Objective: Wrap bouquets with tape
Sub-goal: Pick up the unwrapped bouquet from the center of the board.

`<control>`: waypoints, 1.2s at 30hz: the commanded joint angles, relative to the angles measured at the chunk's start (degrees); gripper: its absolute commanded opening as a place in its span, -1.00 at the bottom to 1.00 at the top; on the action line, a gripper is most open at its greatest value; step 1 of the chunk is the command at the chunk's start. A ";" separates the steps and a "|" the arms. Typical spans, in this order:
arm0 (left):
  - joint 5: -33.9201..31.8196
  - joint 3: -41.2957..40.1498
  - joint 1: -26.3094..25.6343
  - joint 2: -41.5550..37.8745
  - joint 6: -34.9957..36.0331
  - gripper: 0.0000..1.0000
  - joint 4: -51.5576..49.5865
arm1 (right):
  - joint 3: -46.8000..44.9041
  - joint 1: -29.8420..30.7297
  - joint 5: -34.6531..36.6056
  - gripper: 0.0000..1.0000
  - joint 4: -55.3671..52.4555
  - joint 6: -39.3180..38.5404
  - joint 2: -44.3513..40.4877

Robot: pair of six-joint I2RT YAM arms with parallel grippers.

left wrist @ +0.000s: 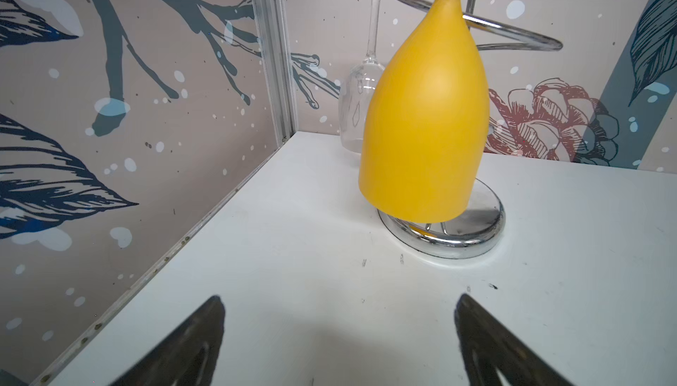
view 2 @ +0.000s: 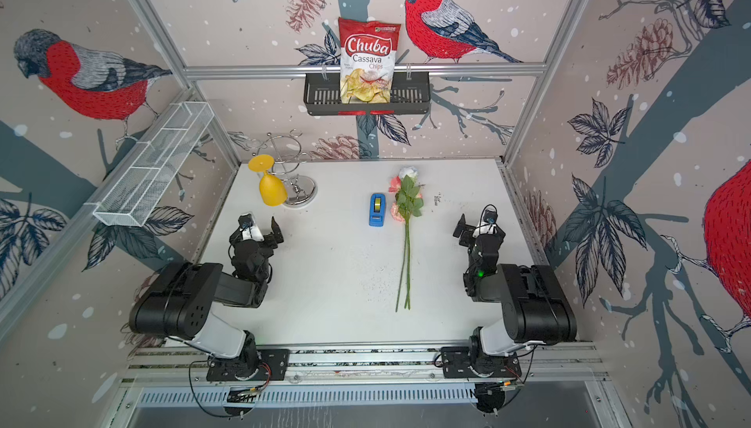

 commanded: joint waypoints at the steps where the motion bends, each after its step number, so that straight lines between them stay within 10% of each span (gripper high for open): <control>1: 0.45 0.20 0.03 0.00 -0.16 0.93 0.74 | -0.06 0.11 0.57 1.00 0.47 0.06 -0.22; 30: 0.66 0.21 -0.35 -0.36 0.30 0.93 1.03 | -0.30 2.31 3.58 1.00 -0.75 -1.64 -3.08; 36: 4.42 10.14 -0.41 -17.63 -4.05 0.94 -31.91 | 5.52 4.36 9.63 1.00 -28.12 5.35 -21.84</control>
